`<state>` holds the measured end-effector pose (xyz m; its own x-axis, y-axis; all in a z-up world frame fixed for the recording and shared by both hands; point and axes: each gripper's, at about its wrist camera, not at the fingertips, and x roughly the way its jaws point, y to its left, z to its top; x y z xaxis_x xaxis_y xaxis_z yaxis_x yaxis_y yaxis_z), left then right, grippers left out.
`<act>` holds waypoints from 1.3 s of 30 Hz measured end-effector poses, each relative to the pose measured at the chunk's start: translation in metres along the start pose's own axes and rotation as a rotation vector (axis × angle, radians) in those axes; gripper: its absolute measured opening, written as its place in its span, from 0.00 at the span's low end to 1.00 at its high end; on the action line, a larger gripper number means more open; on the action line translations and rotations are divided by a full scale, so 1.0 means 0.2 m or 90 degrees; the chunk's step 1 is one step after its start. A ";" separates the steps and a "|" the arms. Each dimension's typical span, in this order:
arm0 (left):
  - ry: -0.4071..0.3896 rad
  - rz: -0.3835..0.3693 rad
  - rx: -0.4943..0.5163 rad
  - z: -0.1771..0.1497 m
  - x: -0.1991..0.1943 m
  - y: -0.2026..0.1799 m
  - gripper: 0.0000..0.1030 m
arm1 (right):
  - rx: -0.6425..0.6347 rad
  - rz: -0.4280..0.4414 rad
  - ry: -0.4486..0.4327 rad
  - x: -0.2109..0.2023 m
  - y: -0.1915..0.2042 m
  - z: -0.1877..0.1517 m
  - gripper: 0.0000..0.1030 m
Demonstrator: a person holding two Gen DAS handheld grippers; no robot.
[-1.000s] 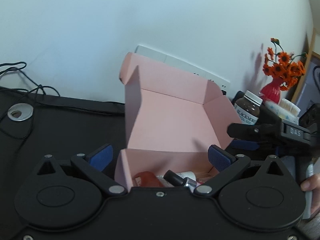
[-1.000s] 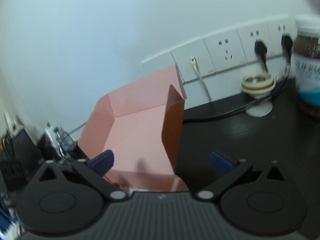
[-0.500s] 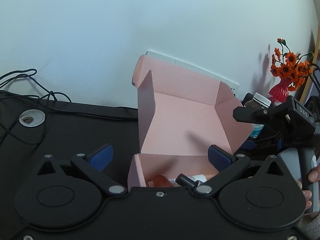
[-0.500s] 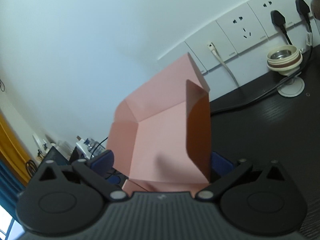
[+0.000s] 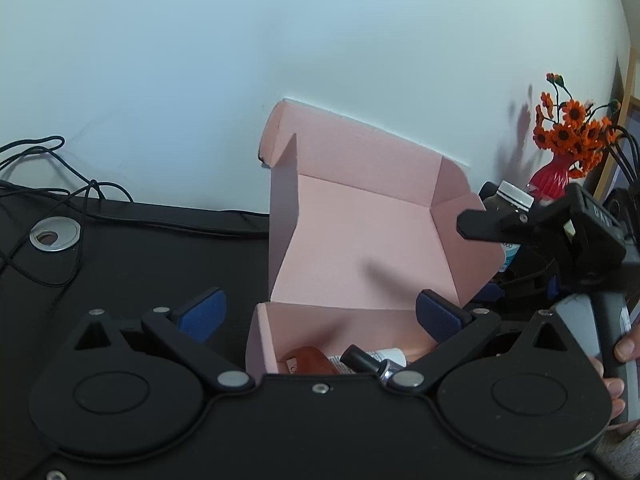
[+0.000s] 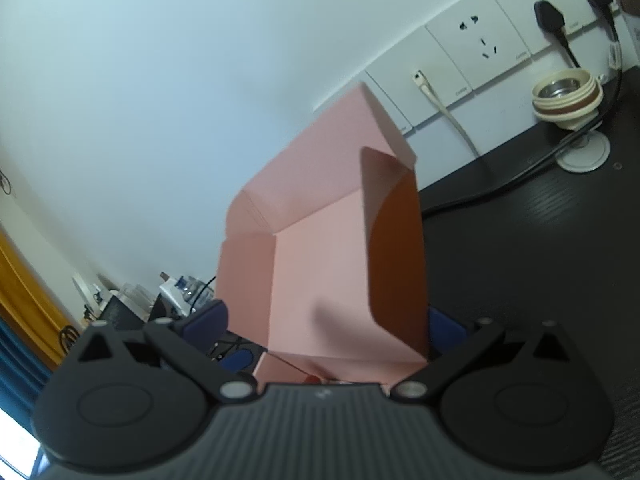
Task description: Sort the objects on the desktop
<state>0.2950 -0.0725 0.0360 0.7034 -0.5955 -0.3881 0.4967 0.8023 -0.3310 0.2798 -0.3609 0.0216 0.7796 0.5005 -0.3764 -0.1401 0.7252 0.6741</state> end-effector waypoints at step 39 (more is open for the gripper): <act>0.005 0.014 0.035 -0.01 -0.02 -0.05 1.00 | -0.071 -0.206 0.026 0.14 0.03 0.05 0.99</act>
<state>0.2858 -0.0774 0.0382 0.7104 -0.5776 -0.4021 0.5081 0.8163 -0.2749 0.3070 -0.3469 0.0202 0.7692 0.2528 -0.5868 0.0436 0.8955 0.4429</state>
